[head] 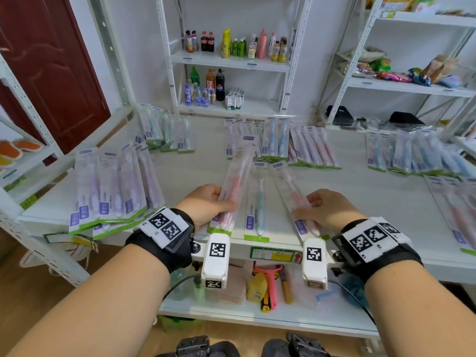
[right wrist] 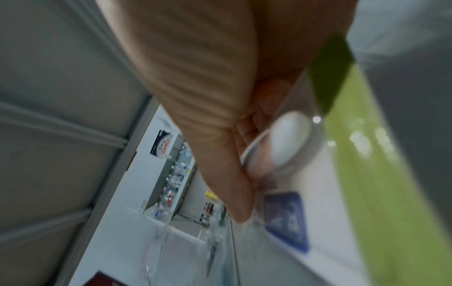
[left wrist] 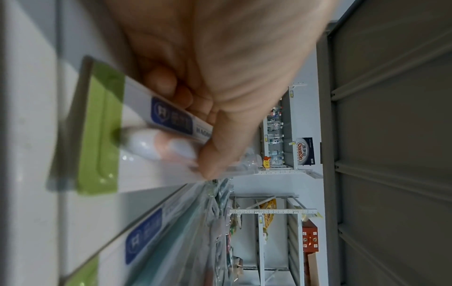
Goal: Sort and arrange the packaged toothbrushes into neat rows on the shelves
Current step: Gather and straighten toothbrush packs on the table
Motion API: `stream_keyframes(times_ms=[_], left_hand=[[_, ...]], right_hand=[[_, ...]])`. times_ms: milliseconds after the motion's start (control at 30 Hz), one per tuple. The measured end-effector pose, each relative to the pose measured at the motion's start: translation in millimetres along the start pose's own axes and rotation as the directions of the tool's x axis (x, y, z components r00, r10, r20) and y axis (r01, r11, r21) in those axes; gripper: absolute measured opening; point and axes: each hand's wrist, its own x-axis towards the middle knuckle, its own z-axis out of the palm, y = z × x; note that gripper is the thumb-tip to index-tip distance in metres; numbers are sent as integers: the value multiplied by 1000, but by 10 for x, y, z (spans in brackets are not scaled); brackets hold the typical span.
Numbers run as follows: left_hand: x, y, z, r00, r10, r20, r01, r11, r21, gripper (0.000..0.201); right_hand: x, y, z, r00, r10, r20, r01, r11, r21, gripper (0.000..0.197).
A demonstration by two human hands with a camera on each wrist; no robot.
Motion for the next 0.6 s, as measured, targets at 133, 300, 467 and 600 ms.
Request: stream_keyframes(times_ms=[133,300,467,600], left_hand=[[17,-60,-21,999,36,-4,-36,999,-20,14],[55,-122,-36,1000,30,3,-30,997,-74,24],[47,-59,-23,995,97,2,-96,990,-107,12],[22,90,38,995,90,43,-79,975,-205,8]], right_hand=[[-23,56,-42,1000,-15,-8,15,997,73,38],[-69,102,54,994,-29,-109,53,974,219,28],[-198,177,160,977,8,-215,98,875,475,25],[-307,244,105,955,50,-292,122,833,539,27]])
